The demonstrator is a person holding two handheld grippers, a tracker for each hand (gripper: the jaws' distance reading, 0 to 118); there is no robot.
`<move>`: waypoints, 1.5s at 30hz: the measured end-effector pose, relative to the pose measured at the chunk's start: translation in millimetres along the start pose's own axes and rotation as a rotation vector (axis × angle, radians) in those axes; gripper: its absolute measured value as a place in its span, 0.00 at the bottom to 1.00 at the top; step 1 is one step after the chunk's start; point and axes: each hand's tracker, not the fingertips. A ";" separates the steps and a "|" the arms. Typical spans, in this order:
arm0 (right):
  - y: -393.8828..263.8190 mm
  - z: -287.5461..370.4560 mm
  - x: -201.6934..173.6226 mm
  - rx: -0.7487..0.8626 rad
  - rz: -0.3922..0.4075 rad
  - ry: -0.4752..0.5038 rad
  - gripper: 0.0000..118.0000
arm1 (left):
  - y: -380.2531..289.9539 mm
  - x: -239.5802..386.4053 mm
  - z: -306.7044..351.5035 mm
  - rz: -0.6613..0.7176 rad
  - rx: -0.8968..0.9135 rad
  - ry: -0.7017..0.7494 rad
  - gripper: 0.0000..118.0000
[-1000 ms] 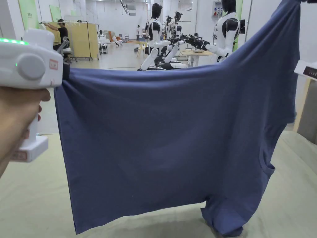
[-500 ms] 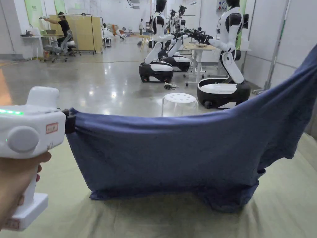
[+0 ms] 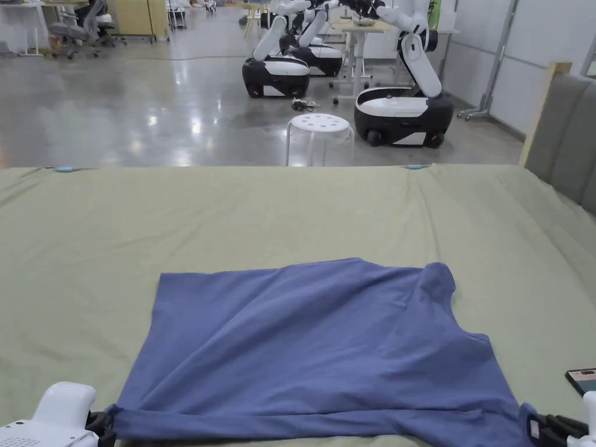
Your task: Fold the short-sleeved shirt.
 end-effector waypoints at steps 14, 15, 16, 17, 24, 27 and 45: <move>6.7 69.3 -60.1 0.251 0.038 0.117 0.88 | -29.5 16.1 94.6 0.050 0.160 0.069 0.46; 2.9 69.0 -65.4 0.246 0.028 0.108 0.61 | -38.8 9.9 88.8 0.061 0.128 0.048 0.27; -1.7 66.3 -71.0 0.224 0.019 0.077 0.15 | -46.2 7.0 83.4 0.052 0.089 0.053 0.03; -5.6 63.7 -72.4 0.211 0.017 0.082 0.02 | -52.9 7.3 76.4 0.023 0.066 0.118 0.03; -24.6 50.4 -69.3 0.112 -0.002 0.099 0.02 | -50.7 -27.8 31.5 0.088 0.026 0.050 0.64; -24.5 46.6 -60.6 0.092 -0.026 0.064 0.02 | -35.4 -34.7 1.3 0.085 0.022 -0.007 0.68; 31.3 -40.3 18.1 -0.145 -0.016 -0.044 0.99 | 9.7 -4.6 -14.8 0.029 -0.007 -0.066 0.04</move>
